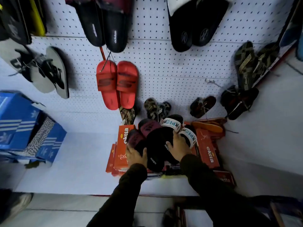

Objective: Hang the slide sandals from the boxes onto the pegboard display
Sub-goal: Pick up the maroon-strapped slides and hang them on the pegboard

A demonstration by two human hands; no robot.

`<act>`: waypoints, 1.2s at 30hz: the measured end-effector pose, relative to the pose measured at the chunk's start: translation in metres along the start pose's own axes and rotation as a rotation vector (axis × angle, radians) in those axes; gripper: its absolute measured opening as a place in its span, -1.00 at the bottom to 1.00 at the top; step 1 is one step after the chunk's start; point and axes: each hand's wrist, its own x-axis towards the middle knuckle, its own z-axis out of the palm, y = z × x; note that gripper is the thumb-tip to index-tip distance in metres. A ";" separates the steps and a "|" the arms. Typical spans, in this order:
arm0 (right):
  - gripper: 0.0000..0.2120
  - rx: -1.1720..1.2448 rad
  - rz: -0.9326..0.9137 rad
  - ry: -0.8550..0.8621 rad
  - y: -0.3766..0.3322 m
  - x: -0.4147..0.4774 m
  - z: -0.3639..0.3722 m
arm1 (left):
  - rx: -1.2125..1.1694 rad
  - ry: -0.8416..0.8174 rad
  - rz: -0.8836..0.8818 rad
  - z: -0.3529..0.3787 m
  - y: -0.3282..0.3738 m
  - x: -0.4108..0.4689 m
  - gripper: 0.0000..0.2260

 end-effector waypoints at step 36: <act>-0.55 1.037 -0.169 0.197 -0.100 -0.033 -0.058 | -0.761 0.118 0.282 -0.150 0.038 -0.001 -0.56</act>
